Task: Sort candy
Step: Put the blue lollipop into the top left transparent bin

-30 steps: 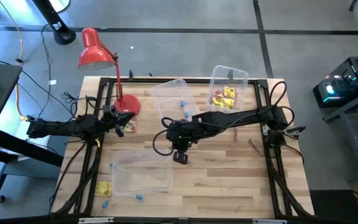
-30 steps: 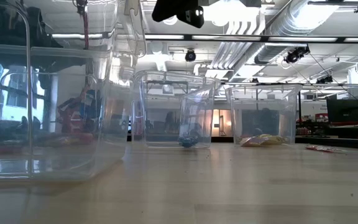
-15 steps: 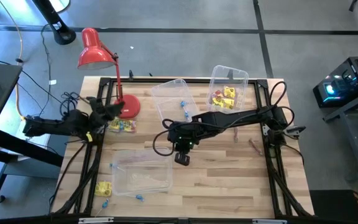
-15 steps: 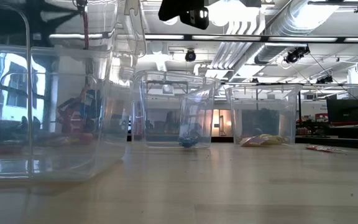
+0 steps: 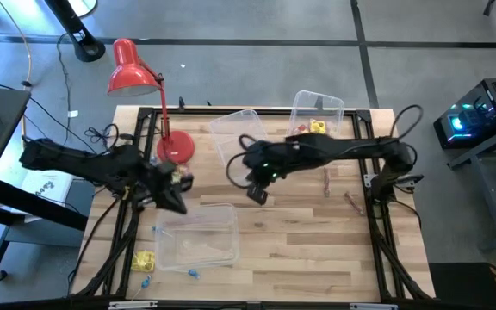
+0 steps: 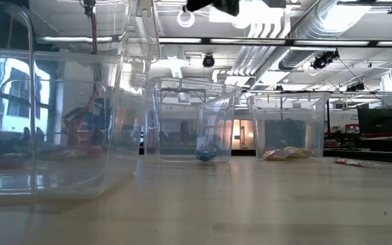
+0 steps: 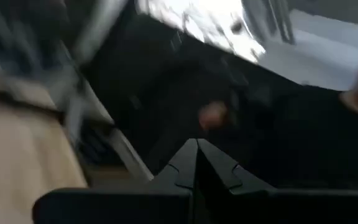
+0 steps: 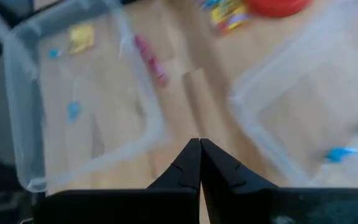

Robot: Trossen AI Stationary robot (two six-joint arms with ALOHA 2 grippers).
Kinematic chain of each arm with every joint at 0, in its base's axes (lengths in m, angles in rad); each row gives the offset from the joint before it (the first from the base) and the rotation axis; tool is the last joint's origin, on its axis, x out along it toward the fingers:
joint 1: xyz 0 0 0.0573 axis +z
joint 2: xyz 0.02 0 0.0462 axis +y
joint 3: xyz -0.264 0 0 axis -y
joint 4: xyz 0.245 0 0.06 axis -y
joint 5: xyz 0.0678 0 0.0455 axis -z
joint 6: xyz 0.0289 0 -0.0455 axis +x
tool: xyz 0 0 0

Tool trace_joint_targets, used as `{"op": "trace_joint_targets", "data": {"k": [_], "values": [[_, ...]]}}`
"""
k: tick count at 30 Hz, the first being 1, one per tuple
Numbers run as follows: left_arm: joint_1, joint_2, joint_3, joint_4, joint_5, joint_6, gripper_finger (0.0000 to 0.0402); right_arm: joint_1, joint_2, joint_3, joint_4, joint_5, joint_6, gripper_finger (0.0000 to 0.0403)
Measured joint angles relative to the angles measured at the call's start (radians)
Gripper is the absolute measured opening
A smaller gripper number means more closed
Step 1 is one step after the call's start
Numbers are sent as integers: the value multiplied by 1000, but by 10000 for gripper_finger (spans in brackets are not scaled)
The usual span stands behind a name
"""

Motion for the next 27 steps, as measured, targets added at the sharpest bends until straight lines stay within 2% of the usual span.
{"op": "trace_joint_targets", "data": {"k": [4,7,9,13,15,17,19,24,27], "values": [[-35,39,36,-158,208,-268,0,1,-61,0,-45,99,44,0],[-157,2,73,-340,215,-317,0,4,-80,0,-78,152,53,0],[-248,-28,104,-498,134,-316,0,6,-82,0,-92,181,51,0],[-443,-65,159,-883,-154,-371,0,8,-78,0,-99,205,36,0],[-535,-67,177,-997,-316,-445,0,7,-70,0,-96,216,21,0],[-617,-55,177,-1081,-435,-531,0,7,-67,0,-102,229,13,0],[-676,-25,176,-1142,-483,-620,0,7,-67,0,-104,231,8,0],[-776,63,176,-1312,-469,-852,0,7,-68,0,-127,230,-4,0],[-801,115,176,-1327,-486,-892,0,7,-68,0,-135,231,-11,0]]}}
